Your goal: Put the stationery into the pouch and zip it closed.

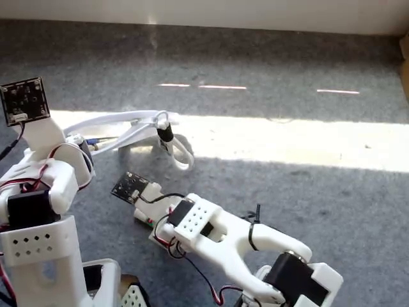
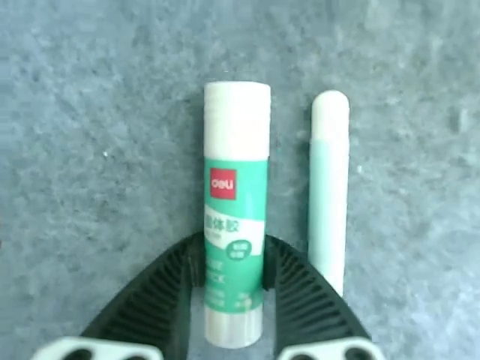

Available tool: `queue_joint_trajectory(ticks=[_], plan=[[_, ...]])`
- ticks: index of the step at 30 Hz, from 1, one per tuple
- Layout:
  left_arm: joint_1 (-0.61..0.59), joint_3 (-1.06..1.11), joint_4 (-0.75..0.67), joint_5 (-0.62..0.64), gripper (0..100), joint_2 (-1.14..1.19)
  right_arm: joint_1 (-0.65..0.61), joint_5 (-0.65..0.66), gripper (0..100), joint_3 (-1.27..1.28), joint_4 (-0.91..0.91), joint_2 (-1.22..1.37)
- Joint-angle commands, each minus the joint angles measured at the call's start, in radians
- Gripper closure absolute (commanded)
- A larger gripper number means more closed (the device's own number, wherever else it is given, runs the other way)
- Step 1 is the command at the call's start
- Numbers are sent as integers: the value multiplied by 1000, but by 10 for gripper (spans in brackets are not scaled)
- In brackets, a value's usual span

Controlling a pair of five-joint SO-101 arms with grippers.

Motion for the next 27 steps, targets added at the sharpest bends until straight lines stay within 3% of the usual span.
queue_joint_trajectory(ticks=[1,4,8,17,22,27], plan=[[-13,13,-11,-3,993,13,24,3,988,-22,156,-159],[-13,13,-11,-3,993,13,88,3,988,-22,266,-294],[-15,13,-11,-3,993,13,266,9,988,-22,332,-418],[-15,13,-11,-3,993,13,593,58,988,-15,366,-437],[-15,13,-11,-3,993,13,687,181,983,64,430,-435],[-12,13,-11,-3,993,13,691,199,936,119,433,-435]])
